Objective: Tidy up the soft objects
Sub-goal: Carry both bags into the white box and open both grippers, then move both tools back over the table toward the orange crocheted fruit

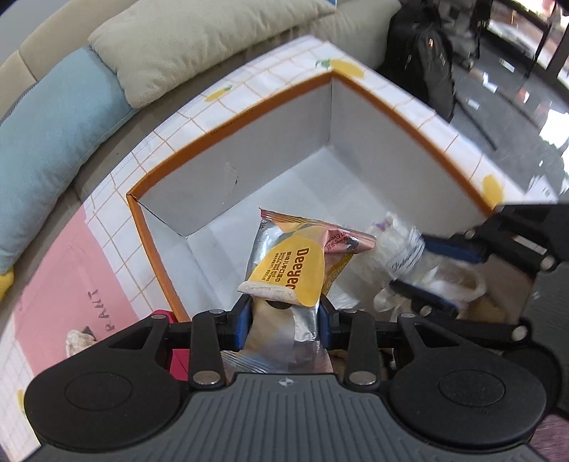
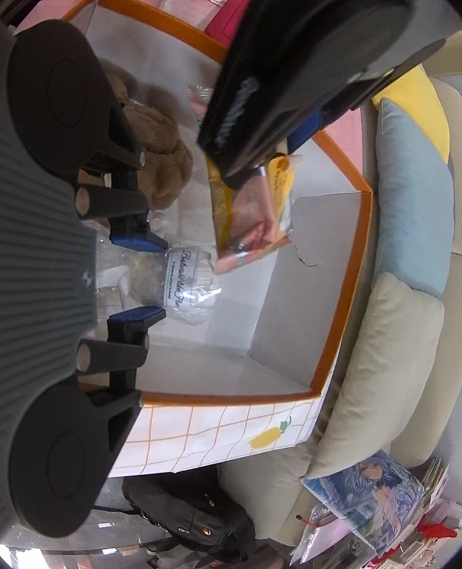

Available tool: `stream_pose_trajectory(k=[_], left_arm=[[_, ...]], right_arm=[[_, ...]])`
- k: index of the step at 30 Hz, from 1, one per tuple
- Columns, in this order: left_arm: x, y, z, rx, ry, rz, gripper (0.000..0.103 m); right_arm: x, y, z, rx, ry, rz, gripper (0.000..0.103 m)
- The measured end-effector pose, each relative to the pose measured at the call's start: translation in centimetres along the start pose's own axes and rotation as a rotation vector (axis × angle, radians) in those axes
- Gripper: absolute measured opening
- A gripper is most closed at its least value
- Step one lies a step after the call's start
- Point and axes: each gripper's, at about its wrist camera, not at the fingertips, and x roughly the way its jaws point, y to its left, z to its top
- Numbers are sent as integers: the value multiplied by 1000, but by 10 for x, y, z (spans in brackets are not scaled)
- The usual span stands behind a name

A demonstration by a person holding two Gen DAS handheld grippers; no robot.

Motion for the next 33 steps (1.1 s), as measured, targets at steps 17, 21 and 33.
stream_pose_trajectory(k=[17,21,33], left_arm=[[-23,12,-11,-6,-84,-32,58],[-48,21,-19,-23,-152,-59,58],[-139,51,-78,-146,-330,-142,58]], right_arm=[[-9,3,0,35,9,26,62],[-27,3,0,61,-20,19,64],[-96,27,0,227,-127,11,65]])
